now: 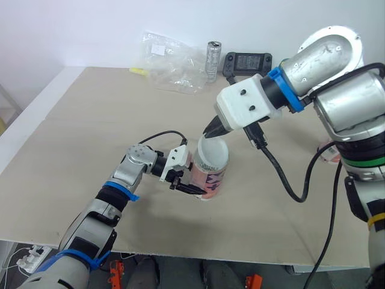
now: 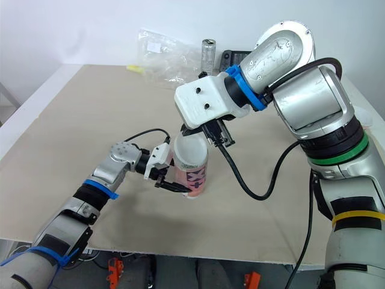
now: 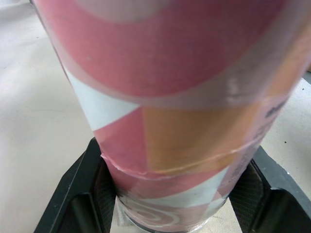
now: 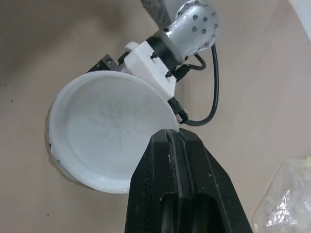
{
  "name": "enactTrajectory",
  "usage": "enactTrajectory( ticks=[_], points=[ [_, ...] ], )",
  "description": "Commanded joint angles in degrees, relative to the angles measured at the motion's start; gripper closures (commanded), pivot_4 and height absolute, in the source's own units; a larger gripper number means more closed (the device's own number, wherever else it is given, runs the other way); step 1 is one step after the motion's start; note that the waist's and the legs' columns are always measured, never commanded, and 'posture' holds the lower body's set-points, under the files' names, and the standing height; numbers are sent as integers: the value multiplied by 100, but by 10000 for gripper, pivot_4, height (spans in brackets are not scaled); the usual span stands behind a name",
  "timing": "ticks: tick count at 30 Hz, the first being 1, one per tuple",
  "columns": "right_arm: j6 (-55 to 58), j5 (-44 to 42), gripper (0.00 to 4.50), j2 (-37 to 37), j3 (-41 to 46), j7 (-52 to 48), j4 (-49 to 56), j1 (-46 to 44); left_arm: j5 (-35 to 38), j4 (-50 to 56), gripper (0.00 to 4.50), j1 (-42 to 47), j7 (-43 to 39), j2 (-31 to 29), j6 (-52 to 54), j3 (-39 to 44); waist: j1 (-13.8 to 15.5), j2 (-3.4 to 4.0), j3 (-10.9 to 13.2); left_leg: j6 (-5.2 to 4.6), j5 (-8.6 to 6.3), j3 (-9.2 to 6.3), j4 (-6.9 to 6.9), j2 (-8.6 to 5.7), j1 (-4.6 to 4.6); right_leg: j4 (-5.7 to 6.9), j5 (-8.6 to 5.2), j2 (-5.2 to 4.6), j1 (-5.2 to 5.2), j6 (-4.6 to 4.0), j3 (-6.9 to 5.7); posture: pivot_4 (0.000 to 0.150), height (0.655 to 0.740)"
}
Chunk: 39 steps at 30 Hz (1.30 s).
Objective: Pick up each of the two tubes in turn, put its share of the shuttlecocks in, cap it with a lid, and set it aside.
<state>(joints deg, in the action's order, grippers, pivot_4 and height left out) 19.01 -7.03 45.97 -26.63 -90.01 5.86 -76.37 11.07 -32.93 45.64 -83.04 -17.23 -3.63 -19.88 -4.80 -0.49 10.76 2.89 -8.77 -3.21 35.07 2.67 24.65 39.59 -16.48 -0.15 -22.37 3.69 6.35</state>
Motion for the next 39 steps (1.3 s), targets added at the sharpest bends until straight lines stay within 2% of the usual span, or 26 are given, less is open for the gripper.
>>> enactTrajectory(
  ticks=[1, 12, 39],
  points=[
    [21, -153, 44480, 42, 176, -248, 57, -203, -439, -259, 16545, -224, 49, -174, 168, -205, 1, 0, 0, 0, 0, -2, -2, 0, 0, 0, 0, 0, 0, -1, -1, 1500, 7400],
    [-70, -123, 44480, 248, -108, -249, 242, 184, -425, -215, 16545, -257, 55, -193, 201, -189, 2, -1, 0, 0, 0, -1, -9, 0, 0, -9, 0, 0, 1, -1, -1, 1500, 7400],
    [-572, 331, 44480, 392, -167, -249, 708, 840, -395, -160, 16545, -288, 64, -221, 278, -204, 24, -16, -10, 0, 0, -3, -39, 0, -1, -30, -5, 0, 5, -2, -3, 1500, 7400]
  ],
)
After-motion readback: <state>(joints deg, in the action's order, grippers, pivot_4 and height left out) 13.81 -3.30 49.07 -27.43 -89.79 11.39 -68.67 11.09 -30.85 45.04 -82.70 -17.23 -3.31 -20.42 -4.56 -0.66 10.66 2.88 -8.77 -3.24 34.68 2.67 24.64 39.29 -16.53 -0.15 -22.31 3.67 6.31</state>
